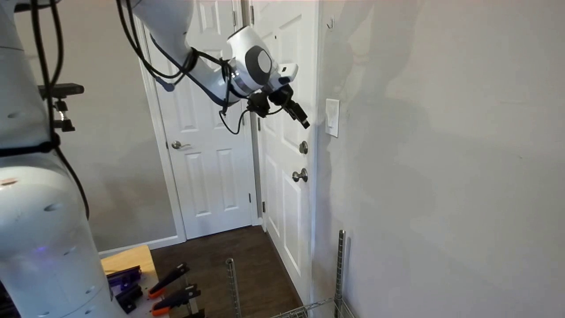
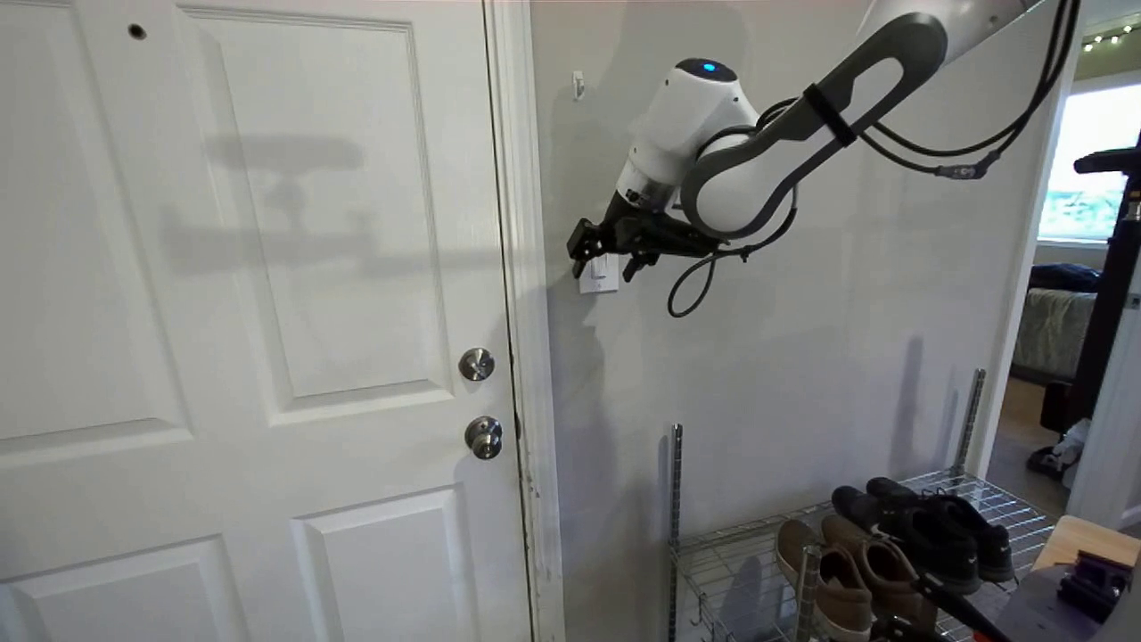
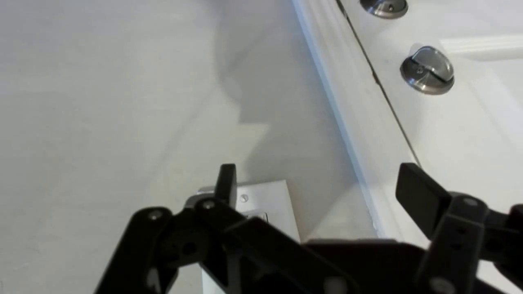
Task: Switch on the light
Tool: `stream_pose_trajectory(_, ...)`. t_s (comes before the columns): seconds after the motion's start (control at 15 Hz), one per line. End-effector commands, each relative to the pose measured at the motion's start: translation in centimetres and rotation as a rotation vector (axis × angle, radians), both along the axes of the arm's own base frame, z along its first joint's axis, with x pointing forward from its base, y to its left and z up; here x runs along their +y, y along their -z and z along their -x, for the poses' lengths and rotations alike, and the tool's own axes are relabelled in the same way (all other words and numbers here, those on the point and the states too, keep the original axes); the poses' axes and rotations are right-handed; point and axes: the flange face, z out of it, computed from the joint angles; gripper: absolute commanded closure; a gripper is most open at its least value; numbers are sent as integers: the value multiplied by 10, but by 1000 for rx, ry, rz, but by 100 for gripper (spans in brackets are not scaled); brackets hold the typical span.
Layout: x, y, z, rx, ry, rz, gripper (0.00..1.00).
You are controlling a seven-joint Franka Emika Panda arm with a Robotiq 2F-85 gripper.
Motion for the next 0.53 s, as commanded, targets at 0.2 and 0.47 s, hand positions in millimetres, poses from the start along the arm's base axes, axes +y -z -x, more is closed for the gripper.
stream_pose_trajectory(0.2,2,-12,33,107,-5,-69,0)
stream_pose_trajectory(0.47,1,-15,40,112,-1,-74,0)
